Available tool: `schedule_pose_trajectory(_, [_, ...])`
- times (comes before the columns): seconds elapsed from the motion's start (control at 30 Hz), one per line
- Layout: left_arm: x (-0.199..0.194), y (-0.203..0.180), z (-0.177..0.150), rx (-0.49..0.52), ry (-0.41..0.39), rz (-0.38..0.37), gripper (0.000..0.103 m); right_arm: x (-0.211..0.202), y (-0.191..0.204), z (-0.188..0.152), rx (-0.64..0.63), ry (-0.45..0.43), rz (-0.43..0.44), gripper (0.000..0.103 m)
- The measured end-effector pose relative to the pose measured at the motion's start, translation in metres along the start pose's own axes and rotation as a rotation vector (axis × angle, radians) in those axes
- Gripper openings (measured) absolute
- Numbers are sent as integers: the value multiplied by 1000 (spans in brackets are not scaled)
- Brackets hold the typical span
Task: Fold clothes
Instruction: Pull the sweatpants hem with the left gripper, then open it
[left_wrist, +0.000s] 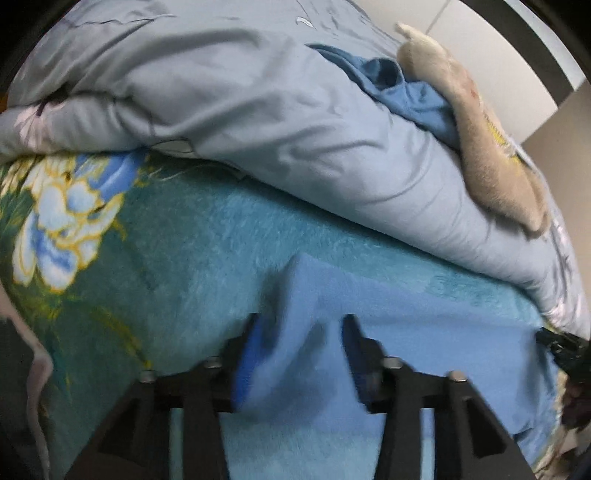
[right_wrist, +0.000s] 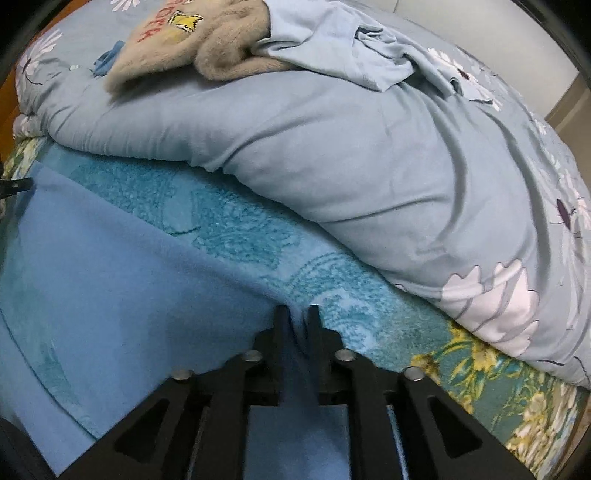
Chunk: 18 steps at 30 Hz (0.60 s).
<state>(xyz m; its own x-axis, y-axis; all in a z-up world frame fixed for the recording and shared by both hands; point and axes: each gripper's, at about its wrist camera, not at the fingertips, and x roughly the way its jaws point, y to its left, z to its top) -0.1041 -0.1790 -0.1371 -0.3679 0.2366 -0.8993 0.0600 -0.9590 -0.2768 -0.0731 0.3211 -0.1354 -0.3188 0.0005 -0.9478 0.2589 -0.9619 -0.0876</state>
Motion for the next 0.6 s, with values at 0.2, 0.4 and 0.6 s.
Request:
schedule_pose_trajectory(0.2, [-75,26,-61,-107,-97,8,59,-53,-19,-19,102,-132,17,51])
schedule_pose_trajectory(0.4, [-108,45,-173,-265,-132,17,59,-110,-38,-94,260,-222,97,53])
schedule_pose_trajectory(0.6, [-123,55,-253,-354,-95,-8,59,-145,-64,-217,488,-238,102,54])
